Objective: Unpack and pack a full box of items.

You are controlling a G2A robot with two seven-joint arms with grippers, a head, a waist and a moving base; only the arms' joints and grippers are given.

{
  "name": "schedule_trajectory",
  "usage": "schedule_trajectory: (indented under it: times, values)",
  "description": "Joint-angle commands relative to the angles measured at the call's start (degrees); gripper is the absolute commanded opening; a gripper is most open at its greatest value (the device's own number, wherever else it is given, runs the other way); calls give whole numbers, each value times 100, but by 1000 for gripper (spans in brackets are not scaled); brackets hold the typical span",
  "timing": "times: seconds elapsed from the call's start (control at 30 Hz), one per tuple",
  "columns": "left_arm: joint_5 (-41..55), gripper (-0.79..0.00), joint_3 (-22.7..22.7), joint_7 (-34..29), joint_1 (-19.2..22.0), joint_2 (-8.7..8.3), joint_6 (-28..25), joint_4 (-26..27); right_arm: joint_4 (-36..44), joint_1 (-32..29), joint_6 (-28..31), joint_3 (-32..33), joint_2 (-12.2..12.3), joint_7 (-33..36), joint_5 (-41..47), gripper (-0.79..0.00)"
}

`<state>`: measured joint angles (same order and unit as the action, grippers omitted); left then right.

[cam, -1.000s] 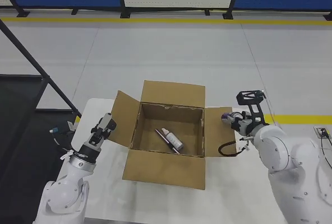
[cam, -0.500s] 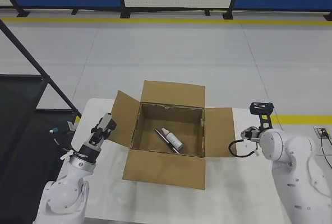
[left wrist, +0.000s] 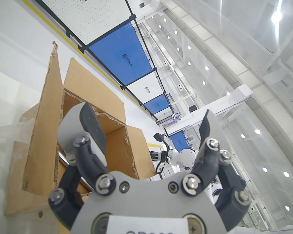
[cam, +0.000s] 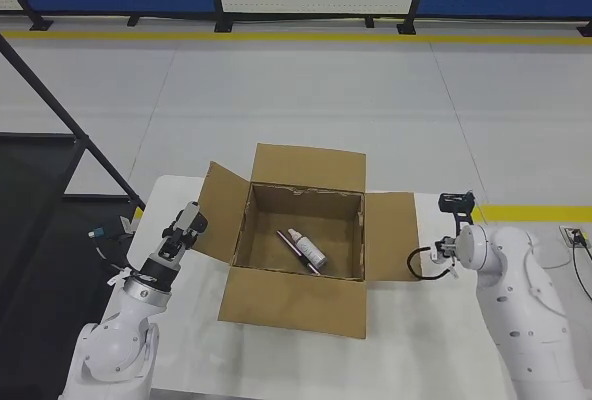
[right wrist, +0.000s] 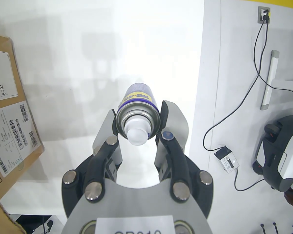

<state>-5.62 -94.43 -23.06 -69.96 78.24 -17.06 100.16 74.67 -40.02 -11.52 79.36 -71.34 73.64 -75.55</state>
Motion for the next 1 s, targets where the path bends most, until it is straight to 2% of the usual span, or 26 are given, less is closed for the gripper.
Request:
schedule_trajectory:
  times: [0.0, 0.17, 0.2, 0.23, 0.57, 0.6, 0.63, 0.7, 0.83, 0.97]
  values:
    - [0, 0, 0, 0, 0, 0, 0, 0, -105, 3, 36, 28, 3, -51, 52, -785]
    - [0, 0, 0, 0, 0, 0, 0, 0, -249, -7, 128, 30, 3, -140, 150, -785]
    - [0, 0, 0, 0, 0, 0, 0, 0, -268, -7, 132, 24, 2, -135, 164, -705]
    - [0, 0, 0, 0, 0, 0, 0, 0, -294, -6, 161, 21, 0, -123, 202, -511]
    - [0, 0, 0, 0, 0, 0, 0, 0, -460, -12, 212, 16, -1, -220, 372, -416]
    - [0, 0, 0, 0, 0, 0, 0, 0, -460, -14, 208, 13, -1, -213, 382, -382]
    - [0, 0, 0, 0, 0, 0, 0, 0, -458, -14, 204, 9, -1, -203, 385, -283]
    - [0, 0, 0, 0, 0, 0, 0, 0, -455, -12, 196, 8, 1, -165, 405, -139]
    - [0, 0, 0, 0, 0, 0, 0, 0, -357, -38, 94, 40, 9, -116, 403, -6]
    - [0, 0, 0, 0, 0, 0, 0, 0, 315, -202, -296, 214, 26, -230, 404, 0]
